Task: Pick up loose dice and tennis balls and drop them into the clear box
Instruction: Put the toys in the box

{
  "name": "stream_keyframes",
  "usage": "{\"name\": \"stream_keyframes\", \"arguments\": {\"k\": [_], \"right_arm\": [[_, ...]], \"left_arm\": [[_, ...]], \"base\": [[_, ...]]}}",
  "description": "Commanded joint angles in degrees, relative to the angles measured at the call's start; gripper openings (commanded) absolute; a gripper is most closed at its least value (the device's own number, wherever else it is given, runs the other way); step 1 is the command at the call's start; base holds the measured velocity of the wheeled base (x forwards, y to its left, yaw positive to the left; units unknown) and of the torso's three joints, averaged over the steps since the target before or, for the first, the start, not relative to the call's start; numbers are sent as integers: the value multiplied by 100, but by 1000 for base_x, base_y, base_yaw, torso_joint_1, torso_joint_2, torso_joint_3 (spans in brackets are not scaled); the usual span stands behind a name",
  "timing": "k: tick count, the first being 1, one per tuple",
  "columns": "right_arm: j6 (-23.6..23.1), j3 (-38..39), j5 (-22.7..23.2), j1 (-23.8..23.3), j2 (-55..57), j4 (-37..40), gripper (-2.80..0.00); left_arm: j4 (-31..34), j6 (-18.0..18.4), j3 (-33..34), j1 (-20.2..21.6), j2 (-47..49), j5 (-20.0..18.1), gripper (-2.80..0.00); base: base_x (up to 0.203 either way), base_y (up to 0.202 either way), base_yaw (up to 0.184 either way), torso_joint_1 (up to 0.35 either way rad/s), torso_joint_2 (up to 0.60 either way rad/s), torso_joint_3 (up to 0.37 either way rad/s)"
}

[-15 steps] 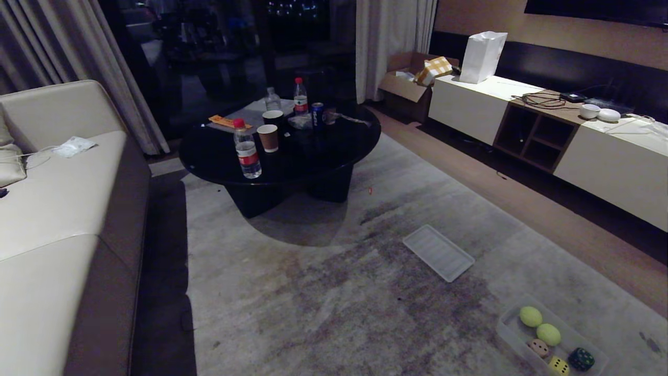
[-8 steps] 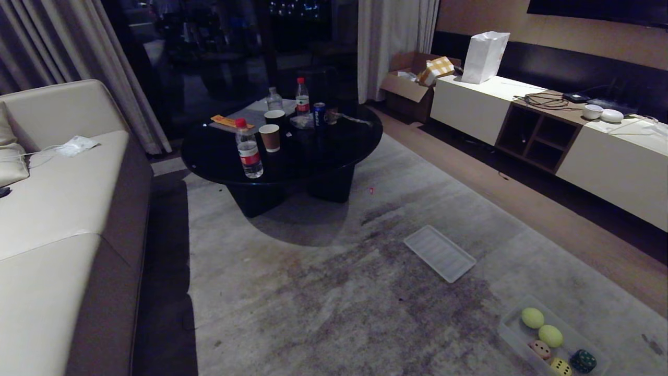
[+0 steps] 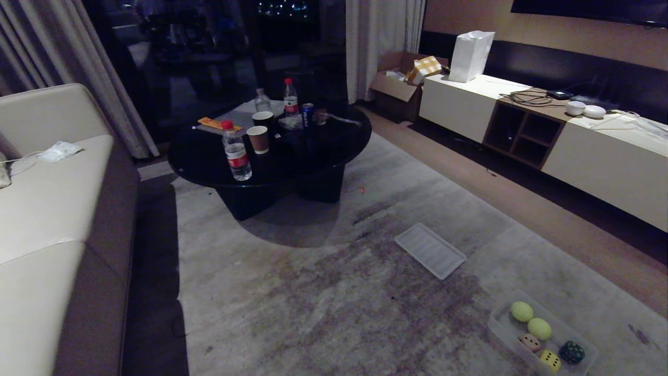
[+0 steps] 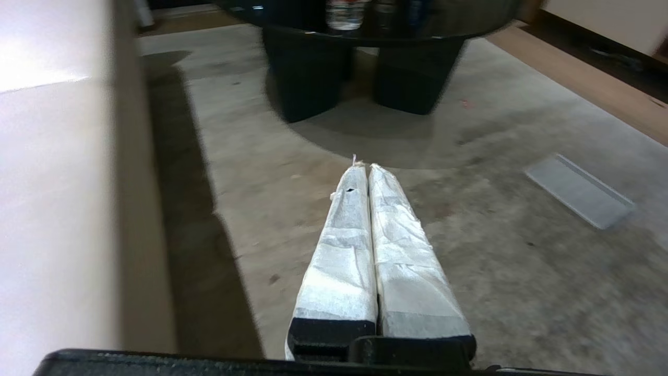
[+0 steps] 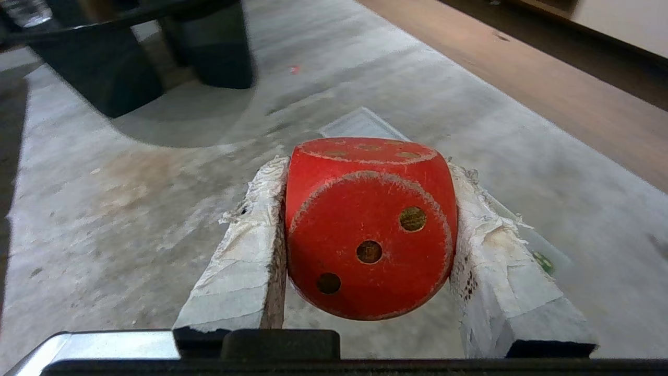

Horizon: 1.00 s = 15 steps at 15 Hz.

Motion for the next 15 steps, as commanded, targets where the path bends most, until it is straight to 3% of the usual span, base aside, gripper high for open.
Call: {"name": "stream_keyframes", "arguments": {"k": [1,5,10,15], "right_arm": [[-1,4,1,2,4,7,-280],[-1,5,1,2,0,-2,-280],[-1,5,1,2,0,-2,-280],[-10,5,1,2,7,-2,-280]], "left_arm": [[-2,29,9,-6,-2,-30,-280],[-10,-2,9,-6,-2,-13,-280],[-10,29,9,-6,-2,-21,-280],[-10,29,9,-6,-2,-21,-280]], "base": [[5,0,-107,2,6,3],[-1,2,-88,1,3,2],[0,0,0,0,0,0],[151,0,4,5,3,3]]}}
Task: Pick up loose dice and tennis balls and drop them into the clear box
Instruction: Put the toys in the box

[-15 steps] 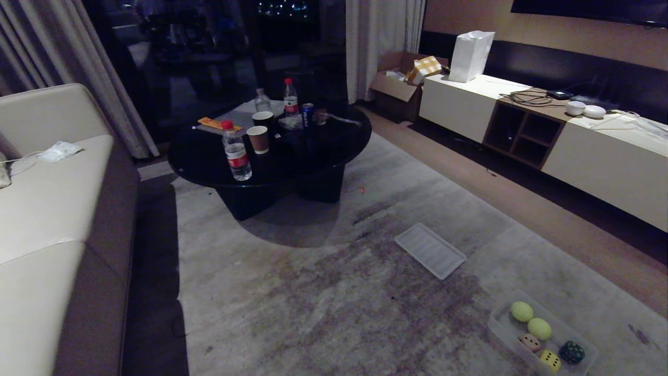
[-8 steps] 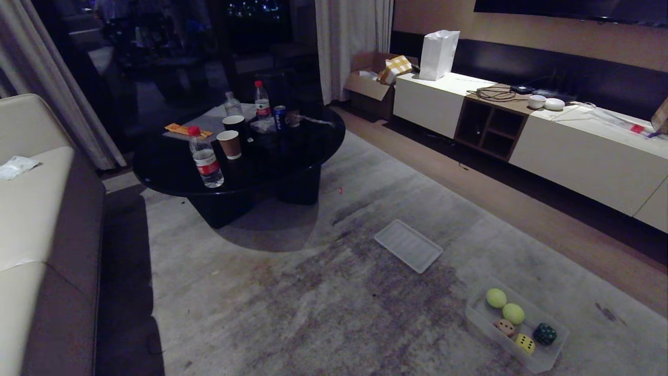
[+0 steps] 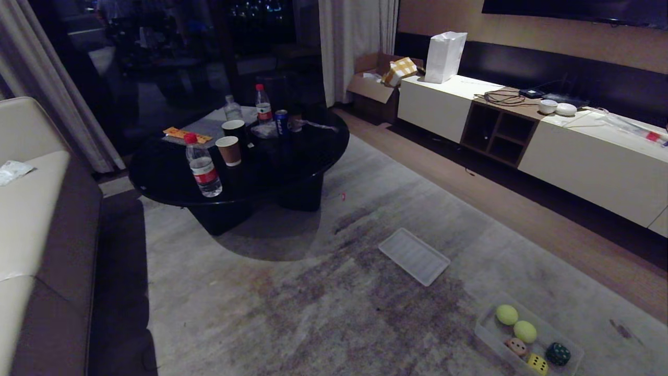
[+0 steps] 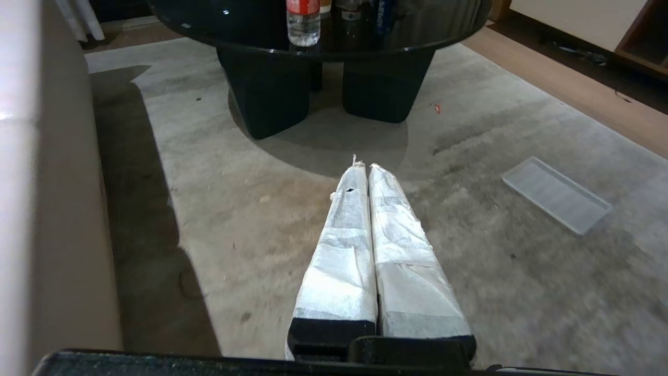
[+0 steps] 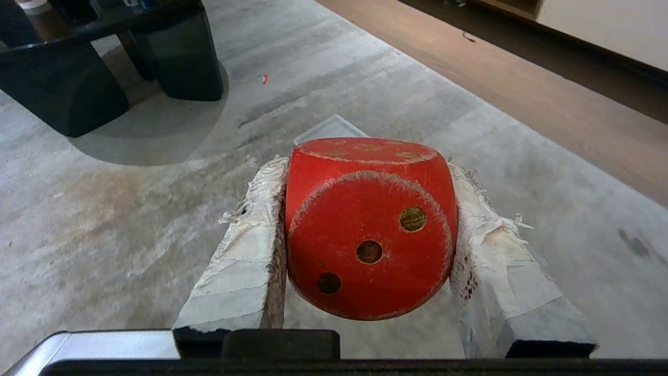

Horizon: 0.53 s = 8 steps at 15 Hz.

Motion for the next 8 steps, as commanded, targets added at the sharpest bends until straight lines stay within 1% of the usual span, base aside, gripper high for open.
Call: {"name": "stream_keyframes", "arguments": {"k": [1,6,7,8], "right_arm": [[2,2,1,2,5,1,-280],[2,-2,1,2,6,1,-280],[11,2,1,2,0,1,-280],[2,2,1,2,8,1,-280]], "left_arm": [[0,0,9,0,-2,-1,-280],[0,10,9,0,-2,-9,-280],[9,4,9,0,-2,-9,-280],[8,1,9,0,-2,-9,-280]], "base": [[185,0,2,6,7,6],[183,0,2,2,0,2],[135,0,4,5,2,5],[56,0,-1,-2,6,-4]]}}
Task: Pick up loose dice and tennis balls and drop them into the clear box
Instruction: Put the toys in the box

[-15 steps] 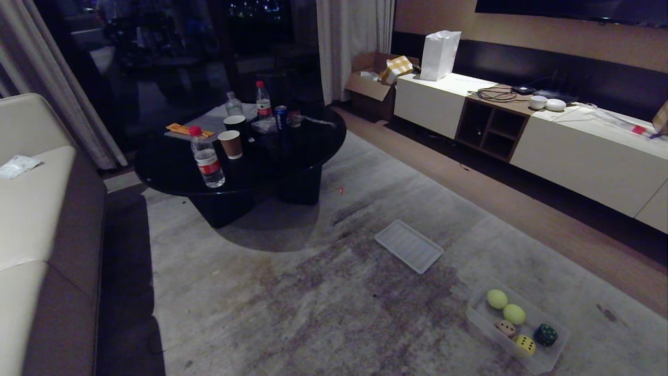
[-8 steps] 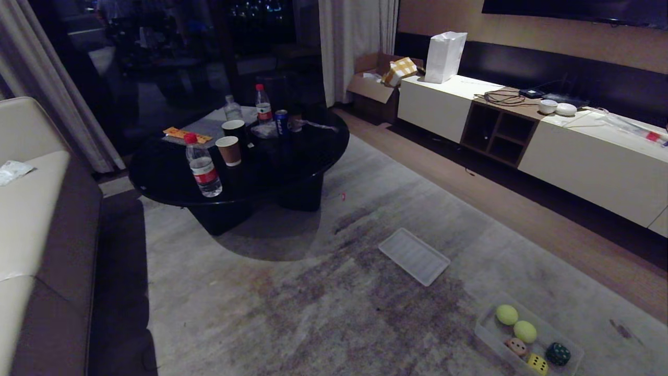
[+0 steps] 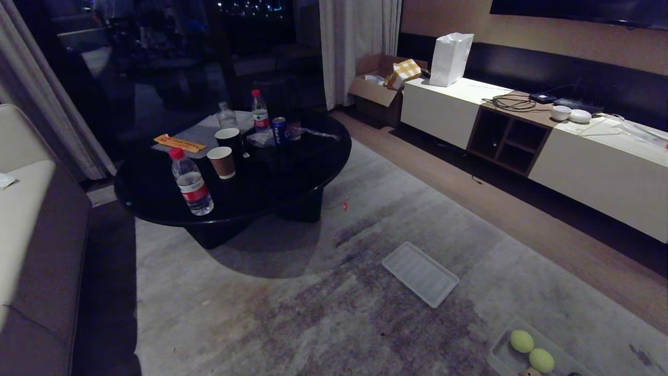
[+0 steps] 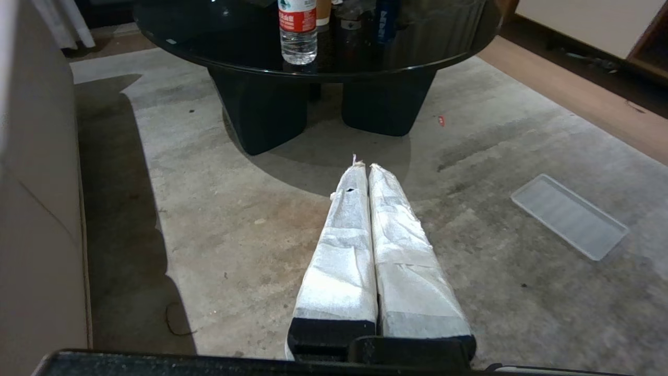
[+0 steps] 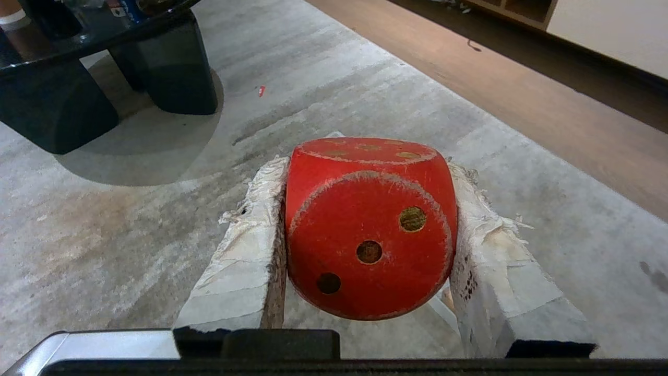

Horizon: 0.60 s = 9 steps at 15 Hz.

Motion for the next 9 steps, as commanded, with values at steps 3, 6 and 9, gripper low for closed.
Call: {"name": "stream_keyframes", "arguments": {"k": [3,6,9], "right_arm": [[6,0,-1,2,9,9,-280],[9,0,-1,2,0,1,-280],[9,0,-1,2,0,1,-280]], "left_arm": [[-1,-9,9,0,-2,12,-280],[-1,-5,9,0,-2,12,-280],[-1,-5,9,0,-2,12,-280]], "base": [[0,0,0,0,0,0],[-4,3,-58,1,3,1],[-1,8,-160,-1,4,-1]]}}
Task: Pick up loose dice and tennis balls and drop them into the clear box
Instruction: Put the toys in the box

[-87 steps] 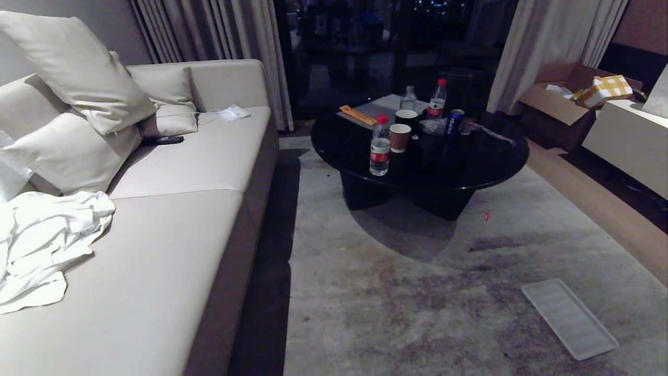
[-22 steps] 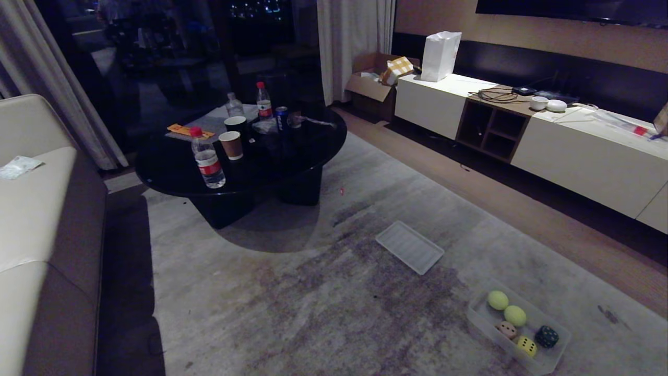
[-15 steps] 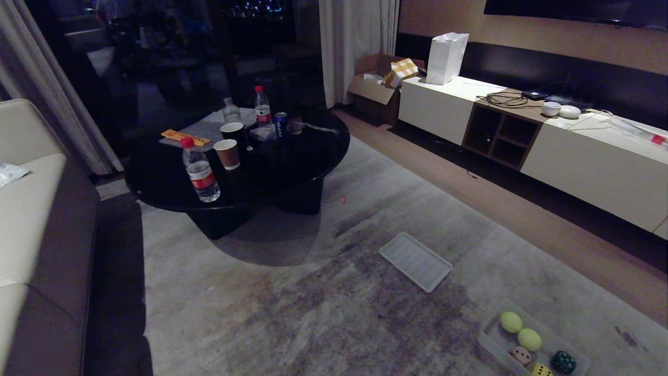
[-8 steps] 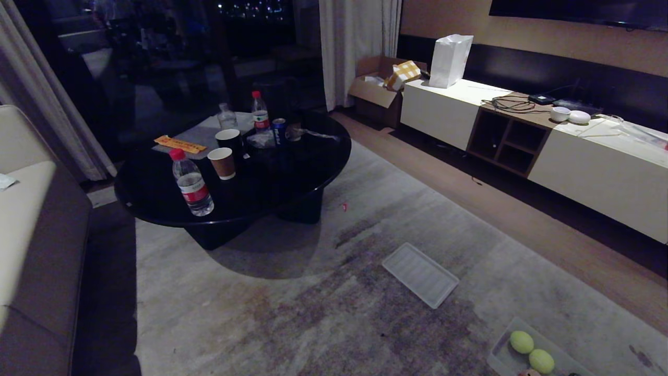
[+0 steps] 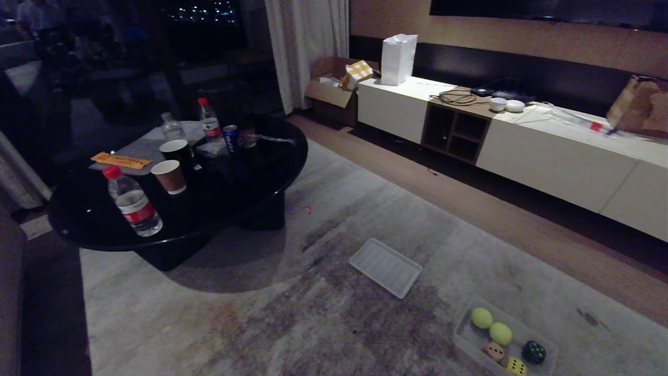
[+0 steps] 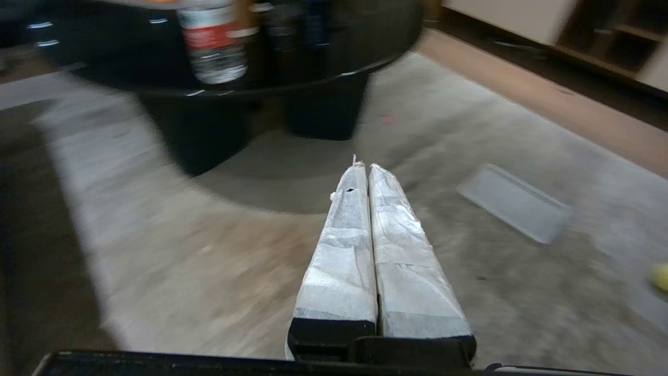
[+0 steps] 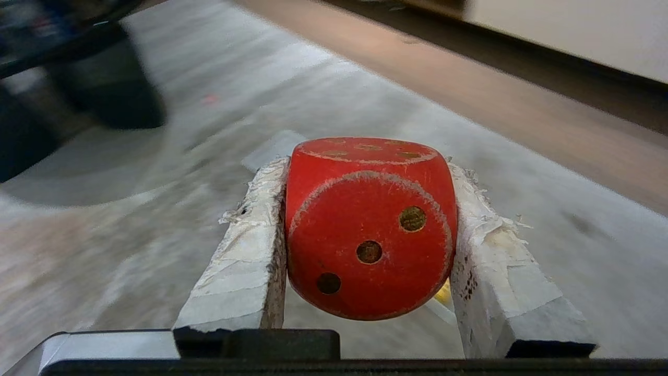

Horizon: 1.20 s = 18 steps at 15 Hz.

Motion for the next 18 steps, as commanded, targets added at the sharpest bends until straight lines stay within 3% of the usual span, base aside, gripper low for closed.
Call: {"name": "stream_keyframes", "arguments": {"k": [1,7,18], "right_arm": [[-1,5,0,2,4,0,-280],[-10,5,0,2,9,0,-280],[-1,-3,0,2,9,9,-280]], "left_arm": [[-1,-5,9,0,-2,5,-280],[-1,-40,9,0,-2,32,-280],[-1,83,9,0,-2,-3,-280]], "base": [[2,15,-166,2,0,7],[-1,8,-136,2,0,3],[0,0,0,2,2,-157]]}}
